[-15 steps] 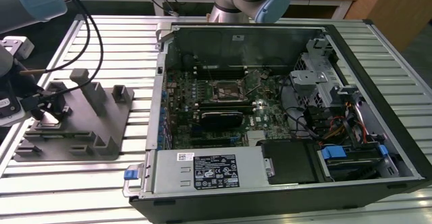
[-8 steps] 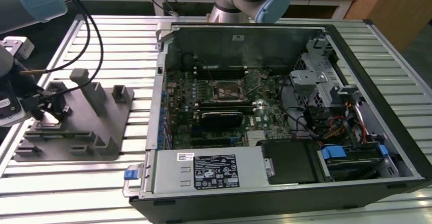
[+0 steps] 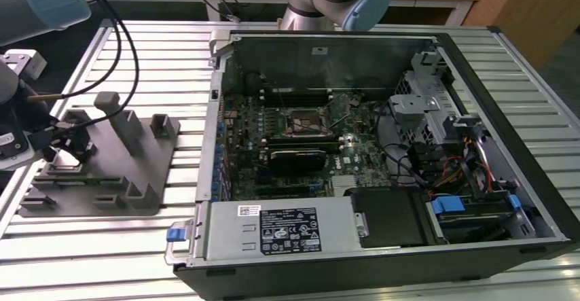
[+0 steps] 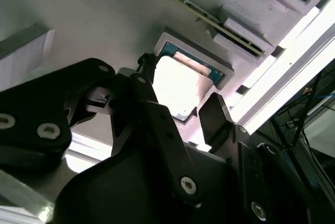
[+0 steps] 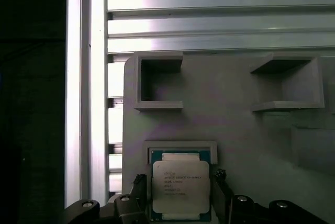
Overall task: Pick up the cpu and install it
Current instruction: 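Pick up the cpu and move it towards the insertion slot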
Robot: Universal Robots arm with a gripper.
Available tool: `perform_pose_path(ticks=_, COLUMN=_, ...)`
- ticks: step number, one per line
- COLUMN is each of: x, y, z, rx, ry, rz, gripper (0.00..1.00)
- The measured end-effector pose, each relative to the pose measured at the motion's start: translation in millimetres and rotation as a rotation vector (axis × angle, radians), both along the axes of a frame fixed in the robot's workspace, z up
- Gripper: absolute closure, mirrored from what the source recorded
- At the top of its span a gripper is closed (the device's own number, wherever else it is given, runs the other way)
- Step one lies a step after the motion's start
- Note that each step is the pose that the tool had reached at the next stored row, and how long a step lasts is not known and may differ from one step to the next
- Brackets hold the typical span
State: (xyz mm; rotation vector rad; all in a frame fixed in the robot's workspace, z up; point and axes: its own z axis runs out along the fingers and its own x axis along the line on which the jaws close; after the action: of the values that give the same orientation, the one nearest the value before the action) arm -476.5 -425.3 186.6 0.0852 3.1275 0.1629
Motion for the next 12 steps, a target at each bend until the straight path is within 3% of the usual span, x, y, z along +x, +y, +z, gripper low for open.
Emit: perform_pose_path(ticks=12, x=0.7, y=0.7, z=-2.5, rx=0.0002, ry=-0.0002, rz=0.032, gripper=0.39)
